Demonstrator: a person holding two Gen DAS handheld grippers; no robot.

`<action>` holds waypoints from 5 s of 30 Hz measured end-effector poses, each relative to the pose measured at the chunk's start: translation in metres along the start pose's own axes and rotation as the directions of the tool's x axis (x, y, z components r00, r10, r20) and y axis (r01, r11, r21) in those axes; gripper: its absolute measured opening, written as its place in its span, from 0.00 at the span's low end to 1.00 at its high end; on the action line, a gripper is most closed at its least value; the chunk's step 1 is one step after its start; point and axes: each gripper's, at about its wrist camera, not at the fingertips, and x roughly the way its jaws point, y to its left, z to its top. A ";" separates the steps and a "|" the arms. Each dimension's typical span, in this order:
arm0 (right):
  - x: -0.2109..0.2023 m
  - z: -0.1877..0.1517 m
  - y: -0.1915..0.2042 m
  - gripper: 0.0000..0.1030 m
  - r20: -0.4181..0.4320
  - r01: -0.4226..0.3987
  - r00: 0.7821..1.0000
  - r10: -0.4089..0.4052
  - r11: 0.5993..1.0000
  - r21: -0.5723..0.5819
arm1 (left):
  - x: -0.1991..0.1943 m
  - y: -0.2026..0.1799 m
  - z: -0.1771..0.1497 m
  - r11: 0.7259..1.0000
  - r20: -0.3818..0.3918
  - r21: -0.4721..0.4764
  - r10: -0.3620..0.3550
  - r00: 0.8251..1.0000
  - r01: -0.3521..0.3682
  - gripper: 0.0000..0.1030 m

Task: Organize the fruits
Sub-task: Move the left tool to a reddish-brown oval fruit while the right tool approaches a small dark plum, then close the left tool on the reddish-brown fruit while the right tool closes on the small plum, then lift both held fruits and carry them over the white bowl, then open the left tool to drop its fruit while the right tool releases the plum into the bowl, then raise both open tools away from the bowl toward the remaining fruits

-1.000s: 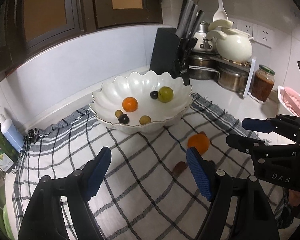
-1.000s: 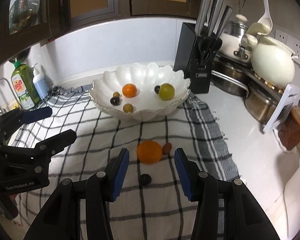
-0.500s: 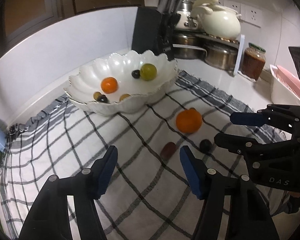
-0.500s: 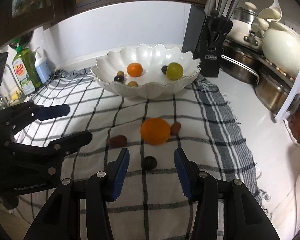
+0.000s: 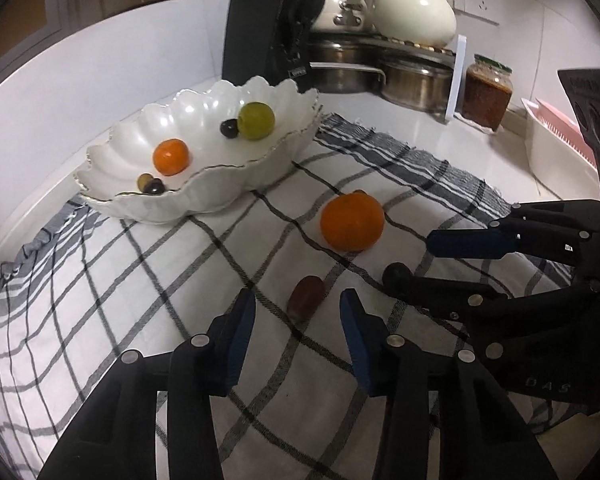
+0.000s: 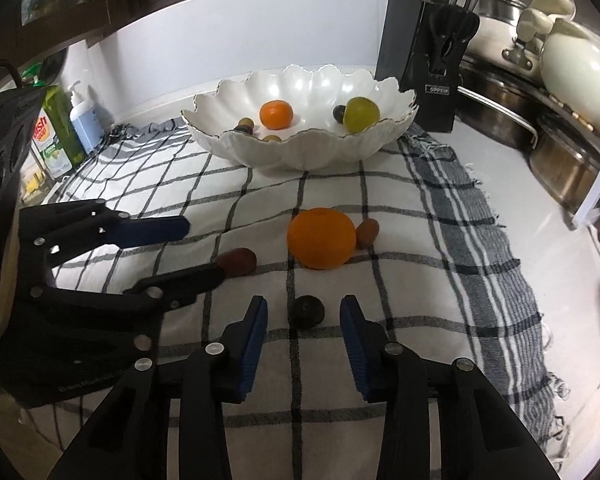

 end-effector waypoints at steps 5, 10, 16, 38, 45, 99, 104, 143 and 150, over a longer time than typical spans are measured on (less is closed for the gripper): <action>0.009 0.001 -0.003 0.33 -0.015 -0.019 1.000 0.019 1.000 0.019 | 0.012 -0.001 0.003 1.000 -0.027 0.004 -0.008 1.000 0.008 0.37; 0.016 -0.001 -0.005 0.29 -0.031 -0.023 0.999 0.025 0.999 0.034 | 0.020 -0.002 0.003 1.000 -0.044 -0.002 -0.013 0.999 0.012 0.34; 0.025 -0.001 -0.008 0.25 -0.054 -0.030 0.998 0.032 0.999 0.043 | 0.028 0.000 0.002 0.999 -0.066 -0.030 -0.035 0.997 0.033 0.29; 0.000 0.006 -0.006 0.23 -0.002 -0.045 0.999 0.045 0.998 0.053 | -0.010 0.010 0.007 0.993 0.024 -0.120 0.008 1.000 -0.005 0.19; -0.024 0.022 0.001 0.23 0.081 -0.042 0.996 0.040 0.999 0.021 | -0.033 0.014 0.019 0.991 0.086 -0.130 0.036 0.996 -0.025 0.19; 0.018 0.174 -0.033 0.23 0.205 -0.018 0.979 0.016 1.000 0.007 | 0.012 0.091 0.139 0.974 0.144 -0.197 0.146 0.979 -0.116 0.18; 0.032 0.180 -0.038 0.23 0.170 -0.014 0.985 0.014 1.000 0.002 | 0.029 0.093 0.148 0.975 0.118 -0.185 0.146 0.982 -0.123 0.18; 0.012 0.169 -0.048 0.39 0.190 0.008 0.982 -0.011 1.000 0.019 | -0.004 0.093 0.140 0.950 0.130 -0.207 0.265 0.955 -0.235 0.60; -0.010 0.161 -0.044 0.39 0.226 -0.008 0.974 0.004 1.000 0.015 | -0.035 0.079 0.135 0.944 0.187 -0.200 0.300 0.936 -0.263 0.68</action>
